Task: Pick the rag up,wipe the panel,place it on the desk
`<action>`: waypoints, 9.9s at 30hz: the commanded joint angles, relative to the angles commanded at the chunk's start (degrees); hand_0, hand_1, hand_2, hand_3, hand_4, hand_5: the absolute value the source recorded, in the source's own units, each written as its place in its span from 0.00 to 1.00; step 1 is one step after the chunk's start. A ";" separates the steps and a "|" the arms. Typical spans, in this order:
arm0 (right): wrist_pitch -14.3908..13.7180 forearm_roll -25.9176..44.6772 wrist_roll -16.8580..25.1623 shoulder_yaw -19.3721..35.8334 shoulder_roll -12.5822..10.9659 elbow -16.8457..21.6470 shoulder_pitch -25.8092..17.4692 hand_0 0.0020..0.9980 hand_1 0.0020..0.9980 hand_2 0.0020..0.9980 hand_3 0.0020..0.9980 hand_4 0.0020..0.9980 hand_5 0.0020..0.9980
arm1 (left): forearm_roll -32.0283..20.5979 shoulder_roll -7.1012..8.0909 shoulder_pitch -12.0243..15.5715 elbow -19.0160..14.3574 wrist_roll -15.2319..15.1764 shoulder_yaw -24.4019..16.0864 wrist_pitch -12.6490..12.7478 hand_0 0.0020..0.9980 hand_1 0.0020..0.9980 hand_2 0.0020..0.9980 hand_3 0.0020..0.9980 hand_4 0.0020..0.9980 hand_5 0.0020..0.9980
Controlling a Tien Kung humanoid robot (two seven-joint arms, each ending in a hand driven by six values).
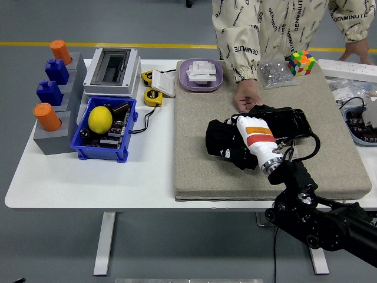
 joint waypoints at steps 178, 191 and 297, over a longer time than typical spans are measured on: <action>0.00 -2.63 -4.29 -15.42 -3.89 -0.64 9.69 0.29 0.41 0.44 0.46 0.96 0.03 | -0.04 -0.09 0.00 0.02 0.04 -0.26 0.01 0.61 0.64 0.66 0.56 0.63 0.44; 0.00 -2.78 -4.40 -13.70 -4.83 -0.92 9.48 0.29 0.42 0.44 0.46 0.96 0.03 | 0.00 -0.08 -0.01 0.02 0.02 -0.46 0.02 0.61 0.64 0.65 0.56 0.63 0.44; 0.00 -3.34 -3.50 -7.70 -11.98 -14.19 7.48 0.30 0.41 0.44 0.46 0.96 0.03 | -0.10 -0.08 0.23 0.00 0.03 -1.05 0.00 0.61 0.64 0.65 0.56 0.63 0.44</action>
